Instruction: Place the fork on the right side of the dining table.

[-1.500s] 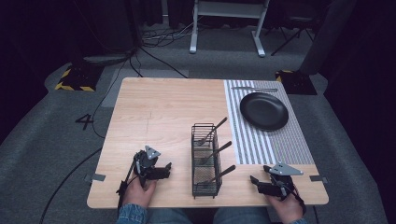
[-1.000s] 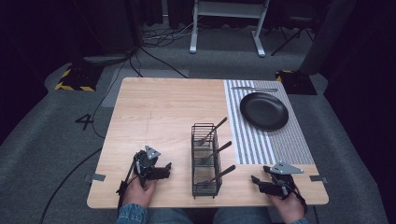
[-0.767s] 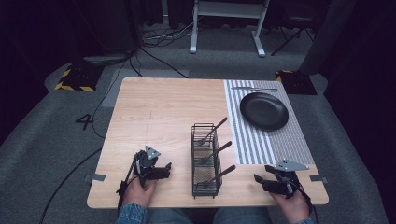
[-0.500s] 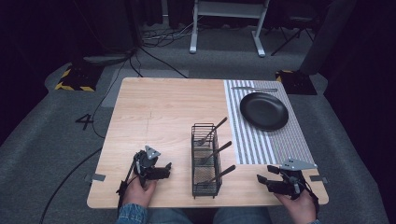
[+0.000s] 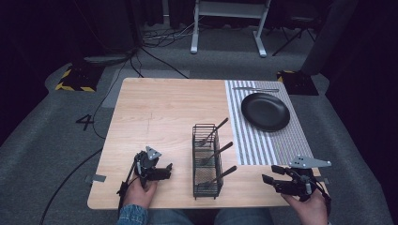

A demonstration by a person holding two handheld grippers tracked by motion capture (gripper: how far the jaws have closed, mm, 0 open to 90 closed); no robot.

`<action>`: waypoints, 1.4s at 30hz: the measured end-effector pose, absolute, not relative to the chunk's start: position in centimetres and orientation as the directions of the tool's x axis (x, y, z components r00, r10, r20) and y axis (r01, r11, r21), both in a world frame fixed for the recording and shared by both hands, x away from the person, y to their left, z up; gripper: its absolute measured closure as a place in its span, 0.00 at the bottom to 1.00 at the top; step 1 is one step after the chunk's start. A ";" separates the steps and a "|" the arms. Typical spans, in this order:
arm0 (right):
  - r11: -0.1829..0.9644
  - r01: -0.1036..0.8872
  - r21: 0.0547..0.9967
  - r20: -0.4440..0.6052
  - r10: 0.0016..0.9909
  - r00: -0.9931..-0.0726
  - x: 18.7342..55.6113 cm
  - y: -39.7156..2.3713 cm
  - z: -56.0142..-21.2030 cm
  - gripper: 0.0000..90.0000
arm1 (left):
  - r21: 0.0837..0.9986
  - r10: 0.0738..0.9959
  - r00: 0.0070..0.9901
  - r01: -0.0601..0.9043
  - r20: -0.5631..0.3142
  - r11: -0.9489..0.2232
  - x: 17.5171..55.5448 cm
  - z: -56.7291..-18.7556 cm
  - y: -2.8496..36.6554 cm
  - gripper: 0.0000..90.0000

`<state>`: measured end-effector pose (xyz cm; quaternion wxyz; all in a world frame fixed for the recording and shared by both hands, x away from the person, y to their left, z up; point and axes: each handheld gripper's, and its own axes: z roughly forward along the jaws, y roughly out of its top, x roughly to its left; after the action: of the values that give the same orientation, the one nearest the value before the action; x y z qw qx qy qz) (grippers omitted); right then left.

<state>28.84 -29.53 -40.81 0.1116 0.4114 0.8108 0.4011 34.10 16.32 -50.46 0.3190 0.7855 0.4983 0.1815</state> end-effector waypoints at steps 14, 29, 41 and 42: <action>0.356 0.517 0.778 0.150 0.694 -0.704 27.5 -27.8 -37.2 0.48 | 0.682 0.899 0.437 0.667 -0.033 -0.300 34.1 -50.5 16.3 0.13; 0.374 0.452 0.810 0.139 0.627 -0.767 27.2 -25.3 -34.6 0.49 | 0.682 0.899 0.437 0.667 -0.033 -0.300 34.1 -50.5 16.3 0.13; 0.400 0.412 0.819 0.135 0.565 -0.814 27.1 -23.2 -33.6 0.49 | 0.682 0.899 0.437 0.667 -0.033 -0.300 34.1 -50.5 16.3 0.13; 0.402 0.413 0.817 0.136 0.563 -0.816 27.2 -23.0 -33.7 0.49 | 0.682 0.899 0.437 0.667 -0.033 -0.300 34.1 -50.5 16.3 0.13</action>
<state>27.16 -23.04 -33.66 0.0810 0.2927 0.8333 0.4619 34.10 16.32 -50.46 0.3191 0.7855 0.4984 0.1814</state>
